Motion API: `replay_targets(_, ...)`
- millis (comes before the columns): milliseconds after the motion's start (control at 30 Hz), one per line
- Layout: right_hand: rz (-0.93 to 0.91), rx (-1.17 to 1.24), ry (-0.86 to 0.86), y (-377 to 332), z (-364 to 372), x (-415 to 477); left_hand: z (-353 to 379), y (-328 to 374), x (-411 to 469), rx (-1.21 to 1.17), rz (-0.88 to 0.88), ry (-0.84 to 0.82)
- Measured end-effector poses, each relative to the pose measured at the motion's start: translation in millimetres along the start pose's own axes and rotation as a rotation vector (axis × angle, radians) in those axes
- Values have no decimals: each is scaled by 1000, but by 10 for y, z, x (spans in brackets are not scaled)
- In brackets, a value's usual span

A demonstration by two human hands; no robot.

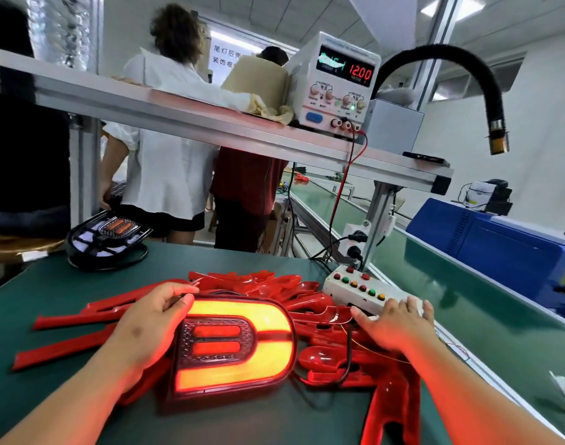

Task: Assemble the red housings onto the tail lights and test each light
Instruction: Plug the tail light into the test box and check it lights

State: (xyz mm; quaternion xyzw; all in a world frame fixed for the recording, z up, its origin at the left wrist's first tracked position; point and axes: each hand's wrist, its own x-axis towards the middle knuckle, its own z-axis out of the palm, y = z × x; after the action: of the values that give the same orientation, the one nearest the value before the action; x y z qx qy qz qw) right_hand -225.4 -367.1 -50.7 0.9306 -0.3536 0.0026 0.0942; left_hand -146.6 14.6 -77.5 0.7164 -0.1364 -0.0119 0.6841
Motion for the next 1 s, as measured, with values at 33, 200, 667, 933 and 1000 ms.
replay_targets(33,4,0,-2,-4,2,2,-4,1,3,-13,-10,-6)
replay_targets(200,15,-1,-16,-7,-6,30,-5,-12,19,-5,-5,-2)
replay_targets(667,8,10,67,-85,-72,82,40,45,-62,79,88,41)
replay_targets(933,-276,77,44,-662,-116,391,49,56,-76,184,127,64)
replay_targets(1000,-290,76,37,-750,-110,468,38,56,-74,230,143,62)
